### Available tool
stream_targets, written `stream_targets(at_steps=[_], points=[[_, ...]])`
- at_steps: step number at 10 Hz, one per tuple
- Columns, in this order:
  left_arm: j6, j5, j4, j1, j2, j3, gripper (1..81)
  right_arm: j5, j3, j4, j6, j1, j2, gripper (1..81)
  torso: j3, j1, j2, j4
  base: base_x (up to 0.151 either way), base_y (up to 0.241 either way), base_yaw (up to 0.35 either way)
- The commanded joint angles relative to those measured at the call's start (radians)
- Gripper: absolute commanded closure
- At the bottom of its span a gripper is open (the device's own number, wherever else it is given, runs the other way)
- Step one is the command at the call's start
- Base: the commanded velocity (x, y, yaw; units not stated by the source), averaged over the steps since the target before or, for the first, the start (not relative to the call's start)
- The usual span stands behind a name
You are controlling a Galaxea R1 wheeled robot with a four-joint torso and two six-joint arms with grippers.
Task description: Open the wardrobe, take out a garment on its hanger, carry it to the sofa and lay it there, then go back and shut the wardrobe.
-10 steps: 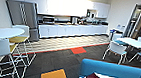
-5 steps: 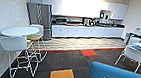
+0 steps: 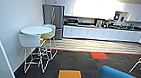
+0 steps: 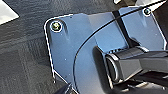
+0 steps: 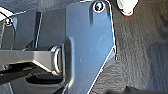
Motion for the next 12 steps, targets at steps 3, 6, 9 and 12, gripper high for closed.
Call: stream_targets(at_steps=[3,6,9,12], points=[[0.007,0.053,0.008,-0.042,-0.001,-0.004,1.0,-0.052,0.001,0.006,-0.006,0.034,-0.002,1.0,0.0,0.001,0.0,0.0,0.0,0.0,0.351],[0.007,0.053,0.01,-0.042,0.002,-0.004,1.0,-0.052,0.001,0.006,-0.006,0.033,-0.002,1.0,0.0,0.001,0.0,0.0,0.0,0.0,0.351],[0.009,0.053,0.01,-0.042,0.008,-0.004,1.0,-0.052,0.001,0.006,-0.006,0.033,-0.002,1.0,0.0,0.001,0.0,0.0,0.0,0.0,0.351],[0.009,0.053,0.01,-0.041,0.011,-0.004,1.0,-0.052,0.001,0.006,-0.006,0.029,-0.002,1.0,0.0,0.001,0.0,0.0,0.0,0.0,0.351]])
